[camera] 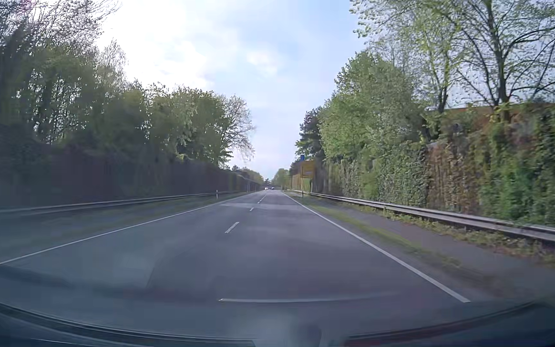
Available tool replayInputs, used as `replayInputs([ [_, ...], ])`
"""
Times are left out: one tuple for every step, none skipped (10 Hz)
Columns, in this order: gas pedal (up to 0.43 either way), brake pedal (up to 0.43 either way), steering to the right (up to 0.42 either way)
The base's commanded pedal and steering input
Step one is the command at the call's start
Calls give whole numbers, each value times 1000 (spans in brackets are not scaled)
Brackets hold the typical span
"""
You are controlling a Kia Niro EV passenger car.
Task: Follow the waypoints while adhering to traffic rules and regulations
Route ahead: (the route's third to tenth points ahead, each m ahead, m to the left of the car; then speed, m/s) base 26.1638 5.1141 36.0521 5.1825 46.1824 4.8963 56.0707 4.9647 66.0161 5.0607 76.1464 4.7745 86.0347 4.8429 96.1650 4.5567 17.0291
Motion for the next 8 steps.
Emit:
replayInputs([
  [118,0,-4],
  [118,0,-4],
  [118,0,-4],
  [118,0,-3],
  [118,0,-3],
  [118,0,-3],
  [118,0,-3],
  [118,0,-3],
])
